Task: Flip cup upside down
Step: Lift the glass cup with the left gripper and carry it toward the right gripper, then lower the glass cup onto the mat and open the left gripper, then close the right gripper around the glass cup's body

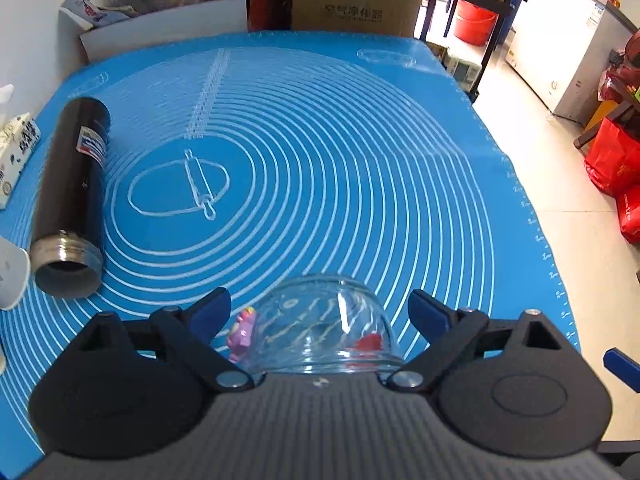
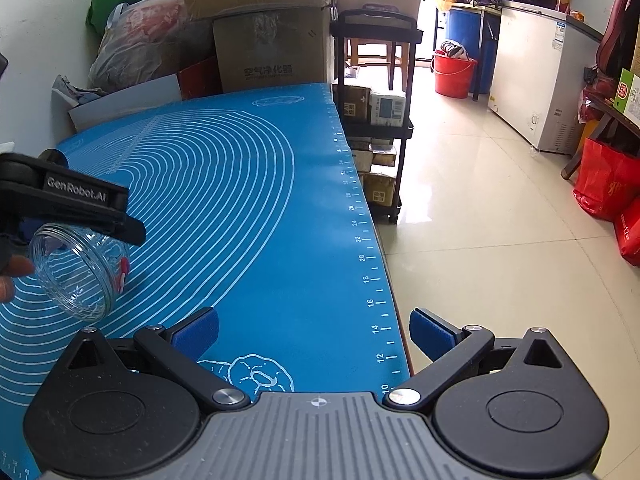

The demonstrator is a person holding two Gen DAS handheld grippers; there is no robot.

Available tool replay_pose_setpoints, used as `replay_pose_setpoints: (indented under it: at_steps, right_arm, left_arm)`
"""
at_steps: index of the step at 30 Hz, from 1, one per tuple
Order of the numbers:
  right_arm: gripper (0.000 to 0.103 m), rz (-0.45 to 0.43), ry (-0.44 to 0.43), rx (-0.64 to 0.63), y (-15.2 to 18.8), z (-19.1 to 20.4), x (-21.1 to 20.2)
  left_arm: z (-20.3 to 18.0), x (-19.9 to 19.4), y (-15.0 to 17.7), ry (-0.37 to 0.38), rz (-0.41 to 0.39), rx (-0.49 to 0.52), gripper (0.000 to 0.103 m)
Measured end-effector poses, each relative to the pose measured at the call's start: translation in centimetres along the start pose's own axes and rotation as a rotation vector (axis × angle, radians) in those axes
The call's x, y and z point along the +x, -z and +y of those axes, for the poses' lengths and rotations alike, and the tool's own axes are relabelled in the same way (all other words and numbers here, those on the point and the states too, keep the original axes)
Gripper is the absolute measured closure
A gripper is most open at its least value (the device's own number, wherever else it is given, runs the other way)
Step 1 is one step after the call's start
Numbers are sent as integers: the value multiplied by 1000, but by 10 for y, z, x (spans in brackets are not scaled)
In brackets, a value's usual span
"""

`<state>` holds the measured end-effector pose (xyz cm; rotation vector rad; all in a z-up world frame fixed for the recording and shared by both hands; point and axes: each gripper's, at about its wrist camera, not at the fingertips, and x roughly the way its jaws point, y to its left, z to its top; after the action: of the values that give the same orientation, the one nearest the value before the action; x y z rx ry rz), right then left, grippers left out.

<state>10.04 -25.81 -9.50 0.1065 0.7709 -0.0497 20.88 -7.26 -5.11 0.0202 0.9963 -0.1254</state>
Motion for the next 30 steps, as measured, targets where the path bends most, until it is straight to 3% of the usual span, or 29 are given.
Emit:
replay_pose_setpoints:
  at_steps: [10, 17, 23, 27, 30]
  right_arm:
    - [0, -15, -57, -25, -29, 12, -21]
    - [0, 1, -160, -91, -66, 44, -40]
    - [0, 150, -313, -28, -100, 72, -28]
    - [0, 211, -298, -29, -114, 92, -9]
    - [0, 277, -295, -31, -119, 105, 8]
  left_arm:
    - [35, -70, -11, -65, -164, 18, 8]
    - [82, -84, 5, -92, -168, 2, 7]
    - [115, -76, 35, -125, -178, 15, 7]
    - [132, -71, 49, -80, -187, -4, 7]
    - [140, -66, 56, -94, -186, 2, 7]
